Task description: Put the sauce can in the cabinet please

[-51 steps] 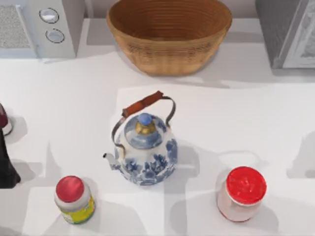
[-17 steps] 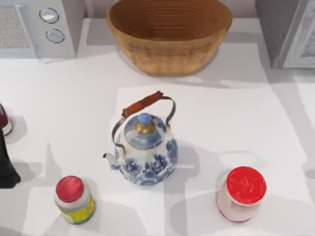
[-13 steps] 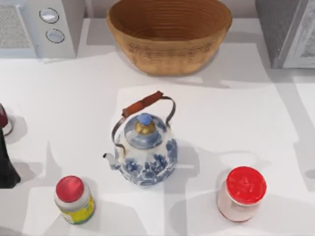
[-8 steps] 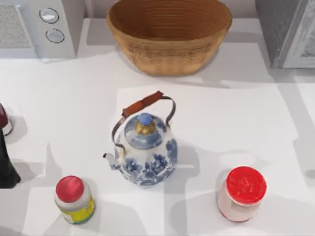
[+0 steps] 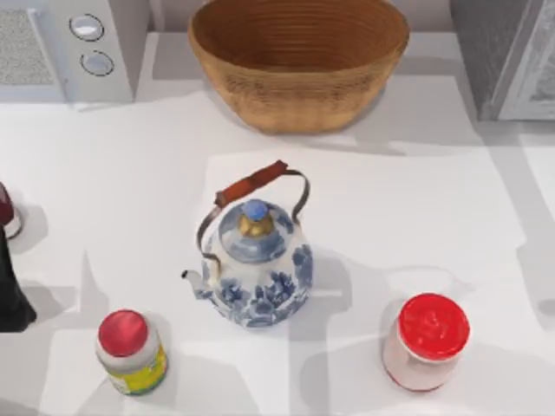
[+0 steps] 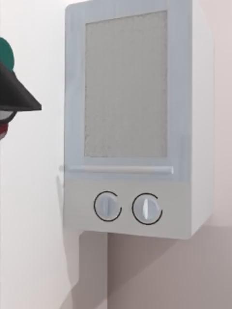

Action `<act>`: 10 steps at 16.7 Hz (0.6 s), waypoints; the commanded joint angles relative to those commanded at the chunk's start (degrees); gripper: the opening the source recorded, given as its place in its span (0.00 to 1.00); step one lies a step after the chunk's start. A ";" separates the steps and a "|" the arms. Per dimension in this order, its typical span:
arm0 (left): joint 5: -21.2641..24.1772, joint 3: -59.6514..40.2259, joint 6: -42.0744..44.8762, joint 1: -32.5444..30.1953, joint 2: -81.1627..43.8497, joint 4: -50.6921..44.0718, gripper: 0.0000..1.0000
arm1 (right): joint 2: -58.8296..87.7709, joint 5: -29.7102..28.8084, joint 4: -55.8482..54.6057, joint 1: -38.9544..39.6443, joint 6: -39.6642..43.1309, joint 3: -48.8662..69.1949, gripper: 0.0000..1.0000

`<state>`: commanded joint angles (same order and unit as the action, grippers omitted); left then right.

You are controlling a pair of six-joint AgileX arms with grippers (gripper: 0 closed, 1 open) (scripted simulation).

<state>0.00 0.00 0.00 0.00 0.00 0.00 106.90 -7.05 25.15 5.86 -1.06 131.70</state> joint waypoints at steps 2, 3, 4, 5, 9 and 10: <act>0.00 0.00 0.00 0.00 0.00 0.00 1.00 | 0.00 0.00 0.00 0.00 0.00 0.00 0.68; 0.00 0.00 0.00 0.00 0.00 0.00 1.00 | 0.00 0.00 0.00 0.00 0.00 0.00 0.75; 0.00 0.00 0.00 0.00 0.00 0.00 1.00 | 0.00 0.00 0.00 0.00 0.00 0.00 0.83; 0.00 0.00 0.00 0.00 0.00 0.00 1.00 | 0.00 0.00 0.00 0.00 0.00 0.00 0.90; 0.00 0.00 0.00 0.00 0.00 0.00 1.00 | 0.00 0.00 0.00 0.00 0.00 0.00 1.00; 0.00 0.00 0.00 0.00 0.00 0.00 1.00 | 0.00 0.00 0.00 0.00 0.00 0.00 1.00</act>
<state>0.00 0.00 0.00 0.00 0.00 0.00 106.90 -7.05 25.15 5.86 -1.06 131.70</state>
